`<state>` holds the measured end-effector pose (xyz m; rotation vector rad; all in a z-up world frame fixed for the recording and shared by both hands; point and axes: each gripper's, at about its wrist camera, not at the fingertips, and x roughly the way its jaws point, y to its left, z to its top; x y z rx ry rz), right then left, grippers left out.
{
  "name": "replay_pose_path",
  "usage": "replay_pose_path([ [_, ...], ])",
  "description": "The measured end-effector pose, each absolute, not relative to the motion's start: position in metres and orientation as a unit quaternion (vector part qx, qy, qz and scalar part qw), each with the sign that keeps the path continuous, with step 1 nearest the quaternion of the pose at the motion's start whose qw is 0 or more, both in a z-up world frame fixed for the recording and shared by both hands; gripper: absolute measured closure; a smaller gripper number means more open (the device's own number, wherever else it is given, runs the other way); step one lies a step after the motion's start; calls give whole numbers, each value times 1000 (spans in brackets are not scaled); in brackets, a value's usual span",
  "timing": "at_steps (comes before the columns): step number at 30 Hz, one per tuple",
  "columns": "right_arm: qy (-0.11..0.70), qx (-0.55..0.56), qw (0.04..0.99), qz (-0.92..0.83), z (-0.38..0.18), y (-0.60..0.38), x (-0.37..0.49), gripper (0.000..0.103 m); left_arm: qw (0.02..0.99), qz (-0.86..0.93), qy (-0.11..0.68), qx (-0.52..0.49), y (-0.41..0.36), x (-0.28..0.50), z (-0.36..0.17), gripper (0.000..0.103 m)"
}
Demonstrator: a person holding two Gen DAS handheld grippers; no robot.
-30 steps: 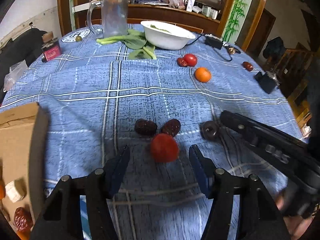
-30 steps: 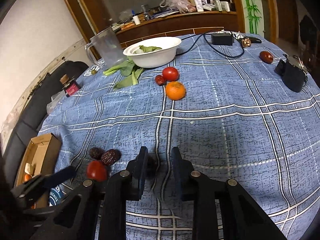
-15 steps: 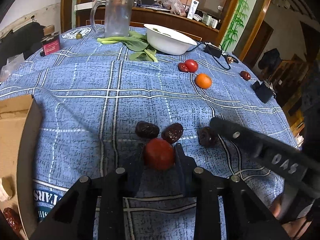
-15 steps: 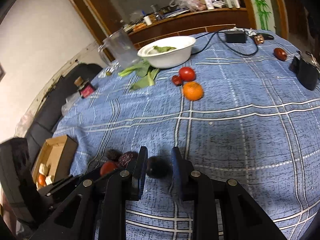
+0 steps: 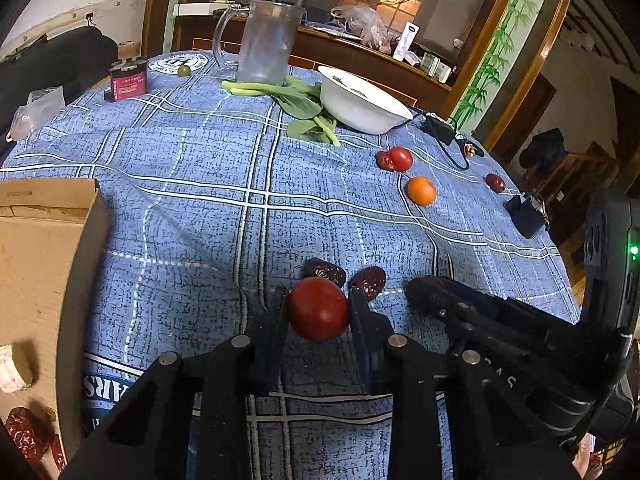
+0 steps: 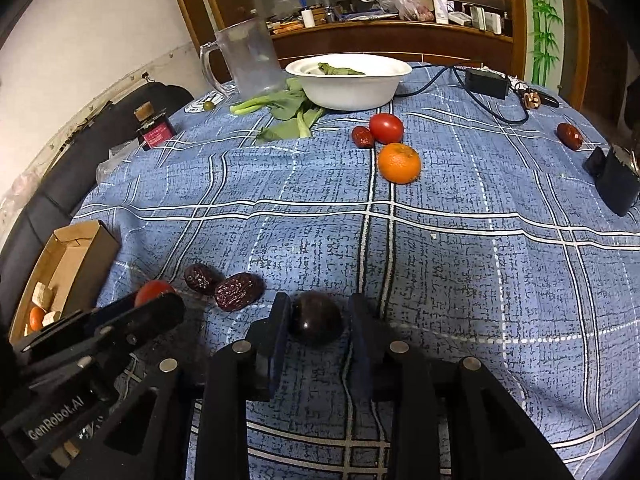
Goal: Organize fruits
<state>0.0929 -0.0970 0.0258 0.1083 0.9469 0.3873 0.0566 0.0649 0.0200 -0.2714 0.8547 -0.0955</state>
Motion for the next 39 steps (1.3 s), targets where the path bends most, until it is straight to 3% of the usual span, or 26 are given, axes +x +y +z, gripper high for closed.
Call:
replay_pose_path([
  [11,436,93,879,170,34,-108,85,77,905,-66,387,-166,76,36,40,75],
  [21,423,107,869,233,78,-59,59,79,911,-5,373,-176,194,-21,88,74],
  [30,452,99,822,333,100,44,49,79,871,60,447,-192,286,9,61,74],
  [39,494,81,782,370,74,120,55,79,856,57,465,-219,303,17,40,74],
])
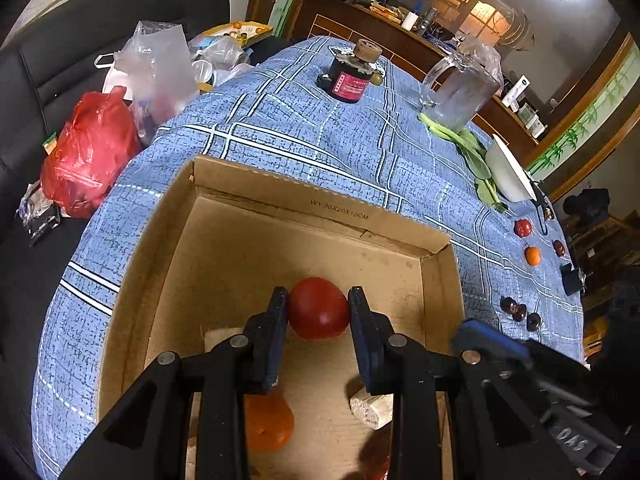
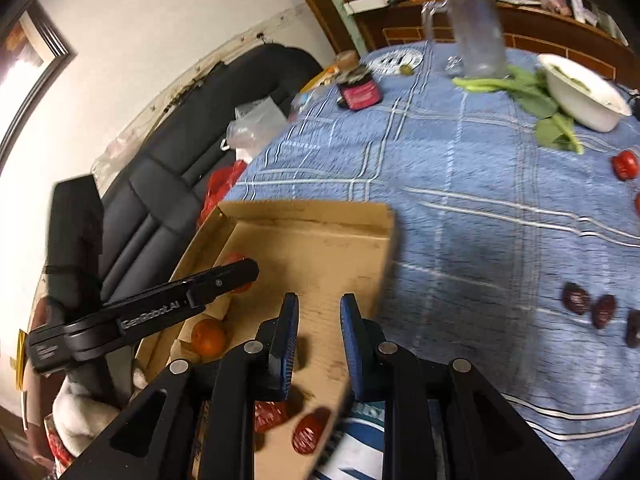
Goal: Organize fruits
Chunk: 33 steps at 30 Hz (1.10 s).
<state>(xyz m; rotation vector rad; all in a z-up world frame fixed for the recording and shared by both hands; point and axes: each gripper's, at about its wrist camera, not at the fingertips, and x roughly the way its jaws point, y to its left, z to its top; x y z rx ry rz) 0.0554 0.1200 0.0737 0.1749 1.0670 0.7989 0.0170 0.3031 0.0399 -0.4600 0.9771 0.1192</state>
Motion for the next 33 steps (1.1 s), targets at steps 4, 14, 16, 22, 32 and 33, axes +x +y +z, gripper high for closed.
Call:
replay_pose_path([
  [4,504,81,776,371,66,130,62,79,858,53,461,-221,305,16,41,64],
  [14,517,89,767,370,60,132,63,68,874,61,423,-229,308,-8,71,46],
  [16,513,93,768,371,65,125,60,66,879,60,415,-226,304,-14,79,42],
  [22,479,82,803,344,94,70,56,65,890,28,404,-210,274,-25,96,33],
  [32,476,110,849,202,76,-77,82,58,887,-42,427,-172,189,-2,96,32],
  [33,478,112,848,198,72,-84,83,58,884,-49,434,-169,179,2,93,32],
])
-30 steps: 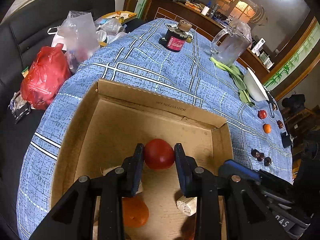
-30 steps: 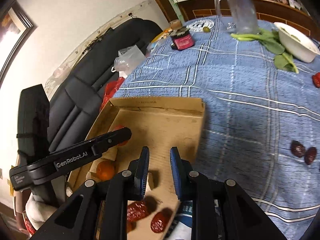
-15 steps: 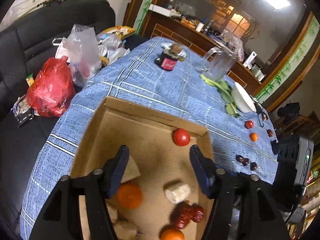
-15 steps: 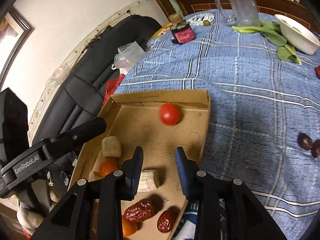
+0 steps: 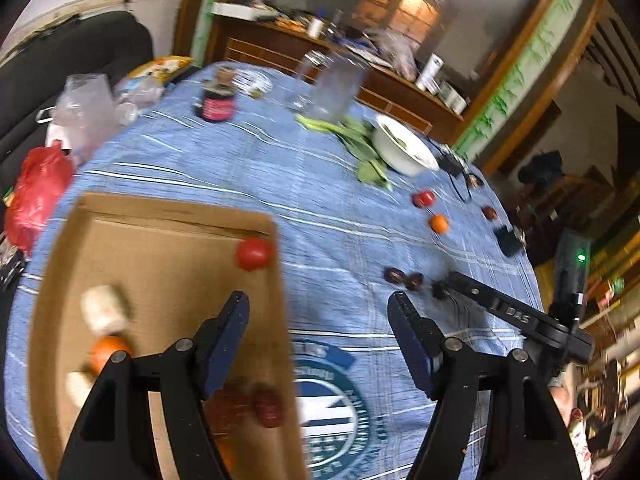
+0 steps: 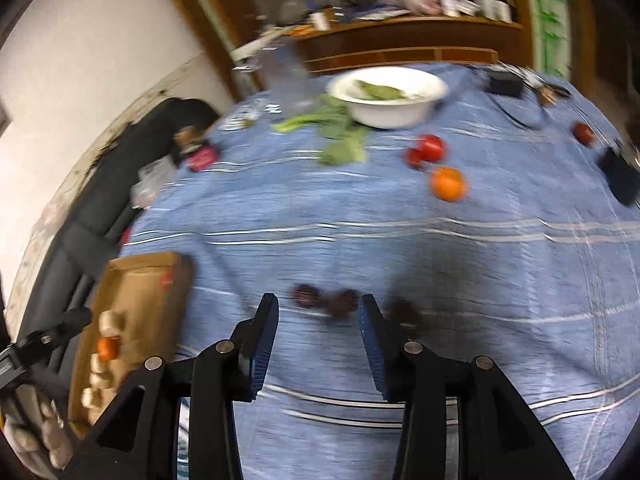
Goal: Organize fruits
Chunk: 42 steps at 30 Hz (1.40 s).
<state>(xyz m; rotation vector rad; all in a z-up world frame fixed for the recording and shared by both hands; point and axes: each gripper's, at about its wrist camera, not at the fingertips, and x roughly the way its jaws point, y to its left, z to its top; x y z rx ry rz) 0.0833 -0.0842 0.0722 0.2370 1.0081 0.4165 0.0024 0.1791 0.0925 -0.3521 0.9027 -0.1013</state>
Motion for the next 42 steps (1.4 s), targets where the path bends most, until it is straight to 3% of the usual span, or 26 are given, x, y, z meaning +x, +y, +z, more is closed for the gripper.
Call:
replay_pose_path([
  [14,462,47,872,156,37,-87,96,58,879,-48,467,-86,104,32,60,32],
  [25,456,44,878,141,28,-90,97,58,918,25,394,41,70,18,67,32],
  [42,447,30,883,139,31,-88,92,70,941,30,329,69,55,1,81,32],
])
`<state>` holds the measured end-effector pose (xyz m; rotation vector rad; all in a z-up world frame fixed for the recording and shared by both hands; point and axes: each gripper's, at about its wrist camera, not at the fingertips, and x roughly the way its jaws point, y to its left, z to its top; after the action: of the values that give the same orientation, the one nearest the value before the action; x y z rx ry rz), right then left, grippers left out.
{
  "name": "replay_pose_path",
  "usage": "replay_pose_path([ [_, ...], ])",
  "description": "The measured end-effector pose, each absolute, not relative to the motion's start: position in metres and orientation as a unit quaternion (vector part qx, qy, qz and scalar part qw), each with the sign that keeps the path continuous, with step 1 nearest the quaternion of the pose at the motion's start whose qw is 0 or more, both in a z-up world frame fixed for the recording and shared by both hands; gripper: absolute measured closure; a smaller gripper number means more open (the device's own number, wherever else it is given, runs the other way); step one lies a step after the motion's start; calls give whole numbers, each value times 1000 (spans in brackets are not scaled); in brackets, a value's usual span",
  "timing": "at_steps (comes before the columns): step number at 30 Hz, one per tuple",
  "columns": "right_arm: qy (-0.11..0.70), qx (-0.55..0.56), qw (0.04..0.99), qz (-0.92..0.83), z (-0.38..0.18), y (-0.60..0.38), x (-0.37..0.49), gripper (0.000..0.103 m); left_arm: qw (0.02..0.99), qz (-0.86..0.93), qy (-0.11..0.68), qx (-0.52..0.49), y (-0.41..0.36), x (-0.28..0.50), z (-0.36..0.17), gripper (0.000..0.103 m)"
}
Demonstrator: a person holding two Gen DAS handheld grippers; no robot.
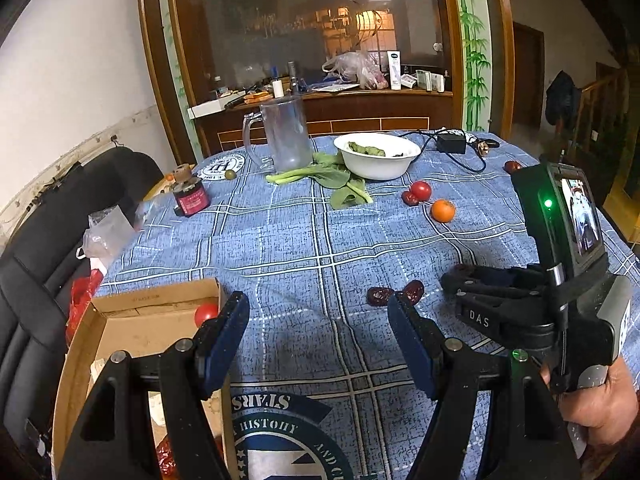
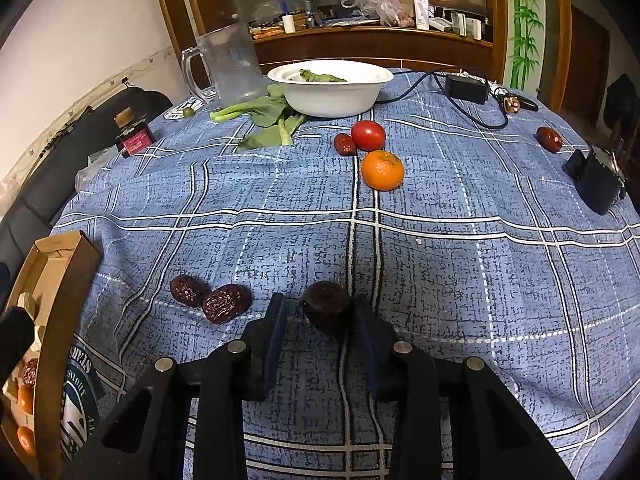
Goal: Organize fruits
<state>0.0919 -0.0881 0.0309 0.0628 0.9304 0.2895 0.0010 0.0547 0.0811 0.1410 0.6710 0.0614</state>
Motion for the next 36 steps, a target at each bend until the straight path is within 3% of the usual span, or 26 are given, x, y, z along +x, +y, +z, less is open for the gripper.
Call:
replay_pose_path([
  [10,446,40,883,143,32,-93,90,75,931,23,359,58,56,12,71,32],
  [19,444,82,880,145,38,-115,94,77,892,14,448,-62,96,51,46,32],
  [30,440,113,877,160,43,-127,96,77,873,-24,485,-37,66,92,24,32],
  [32,439,113,877,163,43,-126,95,77,869,-22,493,-25,61,100,17,39],
  [36,439,114,876,166,43,-126,96,77,869,-31,494,-3,49,109,9,40],
])
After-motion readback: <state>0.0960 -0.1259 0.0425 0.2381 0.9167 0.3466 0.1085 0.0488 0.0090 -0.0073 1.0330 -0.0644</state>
